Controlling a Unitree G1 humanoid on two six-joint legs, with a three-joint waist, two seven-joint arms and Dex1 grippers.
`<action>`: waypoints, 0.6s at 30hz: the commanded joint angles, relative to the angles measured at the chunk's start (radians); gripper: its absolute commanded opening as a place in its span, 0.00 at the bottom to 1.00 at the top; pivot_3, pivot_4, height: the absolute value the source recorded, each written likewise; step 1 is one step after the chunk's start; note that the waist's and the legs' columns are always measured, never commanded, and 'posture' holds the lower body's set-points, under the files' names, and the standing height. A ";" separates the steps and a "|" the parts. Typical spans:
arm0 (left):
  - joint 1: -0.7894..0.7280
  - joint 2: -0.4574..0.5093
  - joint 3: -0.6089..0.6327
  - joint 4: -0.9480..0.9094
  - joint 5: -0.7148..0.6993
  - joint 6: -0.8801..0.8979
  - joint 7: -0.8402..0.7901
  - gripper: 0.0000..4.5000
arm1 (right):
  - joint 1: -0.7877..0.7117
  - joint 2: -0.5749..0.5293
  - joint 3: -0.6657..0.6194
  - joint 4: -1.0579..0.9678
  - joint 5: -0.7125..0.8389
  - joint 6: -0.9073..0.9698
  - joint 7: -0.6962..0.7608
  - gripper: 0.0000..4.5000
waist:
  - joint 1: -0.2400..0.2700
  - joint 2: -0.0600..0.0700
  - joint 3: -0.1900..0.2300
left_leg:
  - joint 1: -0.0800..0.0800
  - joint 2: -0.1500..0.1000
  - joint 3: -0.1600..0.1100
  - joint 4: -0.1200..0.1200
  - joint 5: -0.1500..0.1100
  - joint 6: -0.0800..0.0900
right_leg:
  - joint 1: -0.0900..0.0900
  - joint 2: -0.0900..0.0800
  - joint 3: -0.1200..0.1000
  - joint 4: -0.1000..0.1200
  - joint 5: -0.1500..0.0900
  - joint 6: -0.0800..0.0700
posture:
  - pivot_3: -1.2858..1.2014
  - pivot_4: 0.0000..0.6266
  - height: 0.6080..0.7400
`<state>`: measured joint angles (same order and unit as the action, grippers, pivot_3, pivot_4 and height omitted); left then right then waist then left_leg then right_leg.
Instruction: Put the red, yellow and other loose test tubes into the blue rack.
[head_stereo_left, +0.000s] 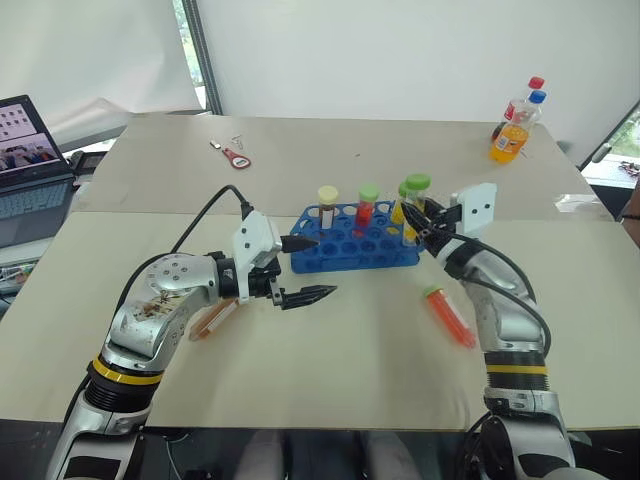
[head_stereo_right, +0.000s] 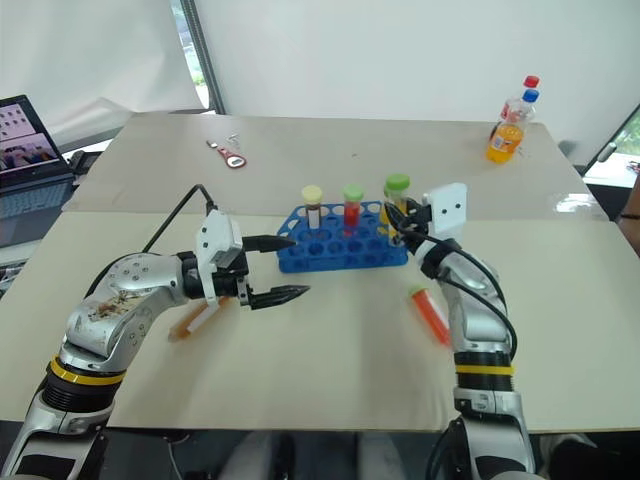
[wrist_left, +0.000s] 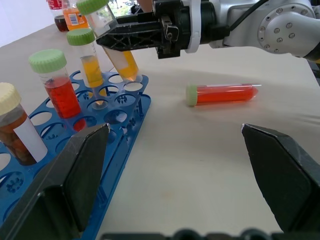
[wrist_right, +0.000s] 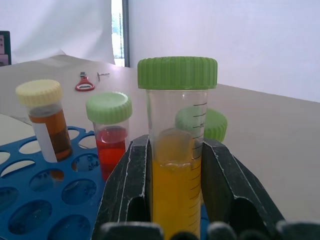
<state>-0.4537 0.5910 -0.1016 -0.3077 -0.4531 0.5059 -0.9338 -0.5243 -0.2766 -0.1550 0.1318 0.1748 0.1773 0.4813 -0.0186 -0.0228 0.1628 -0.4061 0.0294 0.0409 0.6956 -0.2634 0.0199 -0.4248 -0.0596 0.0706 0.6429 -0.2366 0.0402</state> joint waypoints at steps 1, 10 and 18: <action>0.000 0.010 0.009 -0.039 -0.004 0.004 0.004 1.00 | 0.005 0.008 0.012 0.001 -0.004 -0.055 -0.019 0.21 | 0.000 0.000 0.000 | 0.000 0.000 0.000 0.000 0.000 0.000 | 0.000 0.000 0.000 0.000 0.000 0.000 | 0.52 0.24 1.00; -0.011 -0.009 0.001 -0.053 -0.013 0.035 0.034 1.00 | 0.032 0.057 0.035 0.043 -0.025 -0.150 -0.107 0.21 | -0.001 0.000 0.000 | 0.001 0.000 0.000 0.000 0.000 0.000 | 0.000 0.000 0.000 0.000 0.000 0.000 | 0.52 0.24 1.00; -0.046 -0.064 0.010 -0.048 -0.025 0.101 0.113 1.00 | 0.075 0.181 0.018 0.078 -0.017 -0.266 -0.229 0.21 | -0.013 0.000 0.000 | 0.001 0.000 -0.001 0.000 0.000 0.000 | 0.001 0.000 0.000 0.001 0.000 0.000 | 0.52 0.24 1.00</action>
<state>-0.4776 0.5304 -0.1033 -0.3236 -0.4714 0.6023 -0.8311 -0.4559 -0.1058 -0.1345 0.2113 0.1498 -0.0509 0.2670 -0.0314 -0.0227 0.1627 -0.4048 0.0298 0.0394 0.6953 -0.2634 0.0197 -0.4242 -0.0595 0.0708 0.6439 -0.2365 0.0400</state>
